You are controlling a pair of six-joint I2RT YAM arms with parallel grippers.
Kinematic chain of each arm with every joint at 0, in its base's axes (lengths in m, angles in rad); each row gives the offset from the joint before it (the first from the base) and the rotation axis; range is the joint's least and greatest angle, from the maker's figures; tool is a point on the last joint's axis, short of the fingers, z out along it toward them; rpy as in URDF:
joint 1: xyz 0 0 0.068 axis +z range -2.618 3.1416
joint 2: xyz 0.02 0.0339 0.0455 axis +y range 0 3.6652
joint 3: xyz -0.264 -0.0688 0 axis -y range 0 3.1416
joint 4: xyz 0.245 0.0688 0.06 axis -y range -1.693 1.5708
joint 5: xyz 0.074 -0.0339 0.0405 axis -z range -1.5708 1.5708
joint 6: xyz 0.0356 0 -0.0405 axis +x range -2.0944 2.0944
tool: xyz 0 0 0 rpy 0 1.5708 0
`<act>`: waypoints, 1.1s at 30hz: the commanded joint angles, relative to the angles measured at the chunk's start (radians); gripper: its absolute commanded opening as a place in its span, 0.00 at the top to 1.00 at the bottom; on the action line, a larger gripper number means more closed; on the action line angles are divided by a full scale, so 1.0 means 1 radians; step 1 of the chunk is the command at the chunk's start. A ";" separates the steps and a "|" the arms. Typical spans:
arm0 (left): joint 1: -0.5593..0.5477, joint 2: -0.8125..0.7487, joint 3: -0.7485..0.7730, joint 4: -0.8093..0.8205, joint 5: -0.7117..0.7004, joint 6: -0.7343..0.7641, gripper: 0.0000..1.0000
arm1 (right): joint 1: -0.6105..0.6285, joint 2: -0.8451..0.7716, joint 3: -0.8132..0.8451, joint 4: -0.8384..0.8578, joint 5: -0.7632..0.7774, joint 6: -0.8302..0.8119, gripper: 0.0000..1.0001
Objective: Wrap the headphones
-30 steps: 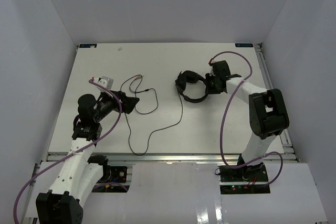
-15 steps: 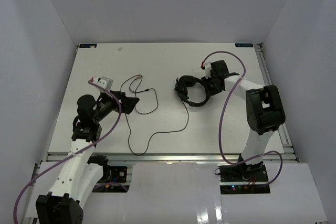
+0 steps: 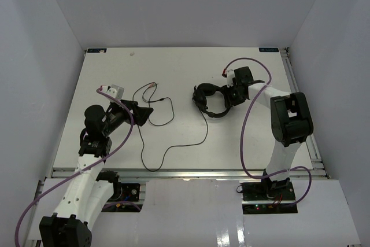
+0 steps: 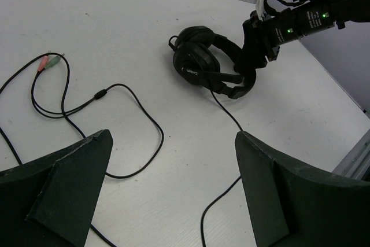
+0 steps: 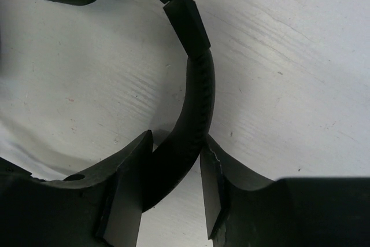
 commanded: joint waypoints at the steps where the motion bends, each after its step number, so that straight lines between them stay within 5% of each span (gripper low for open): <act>1: -0.004 -0.020 0.026 0.010 0.021 0.008 0.02 | 0.000 0.039 -0.008 -0.002 -0.023 0.091 0.58; 17: -0.003 0.010 0.023 0.029 0.081 -0.002 0.02 | -0.002 -0.046 -0.065 0.066 0.047 0.111 0.92; 22: -0.033 0.016 -0.022 0.153 0.168 -0.067 0.02 | -0.012 -0.193 -0.062 0.082 0.020 0.092 0.92; 28: -0.302 0.004 -0.090 0.261 0.026 -0.147 0.02 | -0.013 -0.368 -0.073 0.075 0.000 0.064 0.92; 33: -0.628 0.072 -0.197 0.491 -0.251 -0.158 0.02 | -0.013 -0.432 -0.061 0.048 -0.047 0.138 0.92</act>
